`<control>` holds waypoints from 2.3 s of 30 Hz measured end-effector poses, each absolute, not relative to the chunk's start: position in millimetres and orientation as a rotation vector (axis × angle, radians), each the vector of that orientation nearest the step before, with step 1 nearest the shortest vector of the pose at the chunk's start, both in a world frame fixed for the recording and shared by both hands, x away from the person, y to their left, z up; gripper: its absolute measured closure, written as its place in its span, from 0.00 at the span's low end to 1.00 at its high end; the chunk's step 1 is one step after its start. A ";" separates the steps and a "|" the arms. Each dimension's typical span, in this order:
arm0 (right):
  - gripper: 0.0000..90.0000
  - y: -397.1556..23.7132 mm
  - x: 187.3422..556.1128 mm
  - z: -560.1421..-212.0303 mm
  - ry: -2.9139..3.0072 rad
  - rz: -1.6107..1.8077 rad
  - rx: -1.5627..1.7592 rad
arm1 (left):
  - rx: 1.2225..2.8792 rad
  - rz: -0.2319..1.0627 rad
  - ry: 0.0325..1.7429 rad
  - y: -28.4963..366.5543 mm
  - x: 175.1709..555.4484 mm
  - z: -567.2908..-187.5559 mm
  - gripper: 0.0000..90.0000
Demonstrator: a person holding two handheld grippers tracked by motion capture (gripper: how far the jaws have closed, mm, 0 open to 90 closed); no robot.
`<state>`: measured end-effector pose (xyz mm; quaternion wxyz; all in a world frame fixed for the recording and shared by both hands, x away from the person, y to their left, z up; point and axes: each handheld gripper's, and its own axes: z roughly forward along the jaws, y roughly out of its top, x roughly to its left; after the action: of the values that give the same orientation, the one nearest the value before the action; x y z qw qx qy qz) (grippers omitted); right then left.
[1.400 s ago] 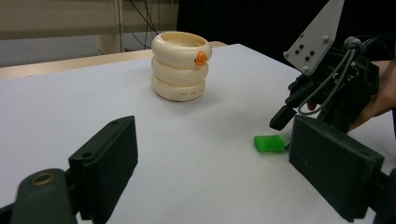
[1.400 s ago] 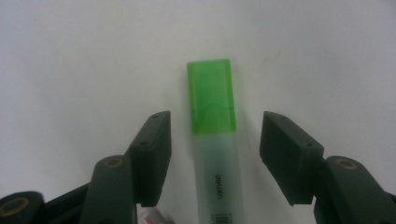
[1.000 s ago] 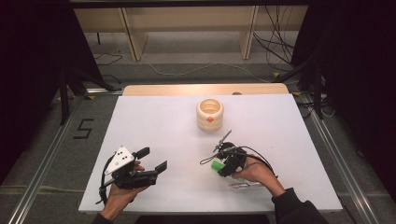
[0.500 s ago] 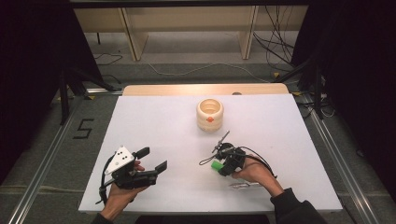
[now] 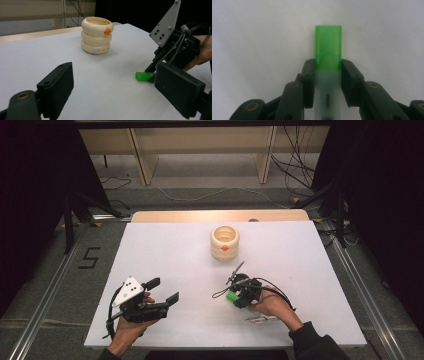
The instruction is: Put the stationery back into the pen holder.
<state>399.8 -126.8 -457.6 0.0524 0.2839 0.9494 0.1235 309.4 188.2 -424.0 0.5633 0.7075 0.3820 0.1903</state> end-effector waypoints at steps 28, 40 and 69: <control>0.75 -149.2 403.4 -420.2 2.528 0.885 0.818 | 1.664 0.447 0.903 188.1 309.6 -424.2 0.17; 0.75 -155.3 405.7 -410.0 2.397 1.086 0.868 | 1.666 0.447 0.902 187.9 309.6 -424.4 0.17; 0.75 -157.0 425.2 -392.3 2.238 1.276 0.946 | 1.660 0.442 0.911 188.1 310.8 -425.5 0.17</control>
<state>425.2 -157.0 -392.3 0.1975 0.3381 0.7994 0.4558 310.8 188.1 -425.5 0.5634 0.7054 0.3870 0.1878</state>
